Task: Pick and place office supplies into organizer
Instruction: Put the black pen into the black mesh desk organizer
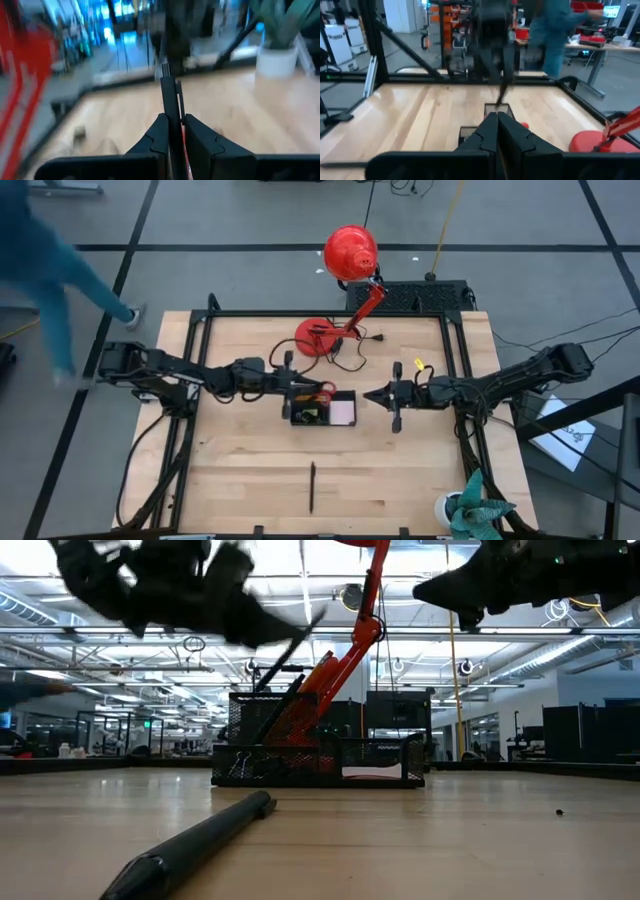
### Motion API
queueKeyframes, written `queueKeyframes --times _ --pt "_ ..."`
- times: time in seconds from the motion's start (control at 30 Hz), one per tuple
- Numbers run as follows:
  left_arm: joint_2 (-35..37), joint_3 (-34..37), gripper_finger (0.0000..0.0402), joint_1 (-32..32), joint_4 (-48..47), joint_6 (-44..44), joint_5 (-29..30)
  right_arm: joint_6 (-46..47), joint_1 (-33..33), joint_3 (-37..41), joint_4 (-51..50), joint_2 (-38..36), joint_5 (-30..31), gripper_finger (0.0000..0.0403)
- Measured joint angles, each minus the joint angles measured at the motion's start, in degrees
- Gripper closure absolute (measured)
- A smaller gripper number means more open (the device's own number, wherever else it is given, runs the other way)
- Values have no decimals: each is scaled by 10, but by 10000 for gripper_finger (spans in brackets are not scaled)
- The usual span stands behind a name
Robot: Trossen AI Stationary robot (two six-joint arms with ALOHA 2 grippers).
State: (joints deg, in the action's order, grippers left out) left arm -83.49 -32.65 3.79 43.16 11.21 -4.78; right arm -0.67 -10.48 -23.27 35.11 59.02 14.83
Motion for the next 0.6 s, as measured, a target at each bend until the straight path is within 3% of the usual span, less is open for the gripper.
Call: queueKeyframes --times 0.23,0.6 --pt "-6 59 362 7 53 -28 1 -1 1 0 12 7 3 399" --pt "-47 60 362 7 68 -30 34 -6 8 0 49 7 3 399"
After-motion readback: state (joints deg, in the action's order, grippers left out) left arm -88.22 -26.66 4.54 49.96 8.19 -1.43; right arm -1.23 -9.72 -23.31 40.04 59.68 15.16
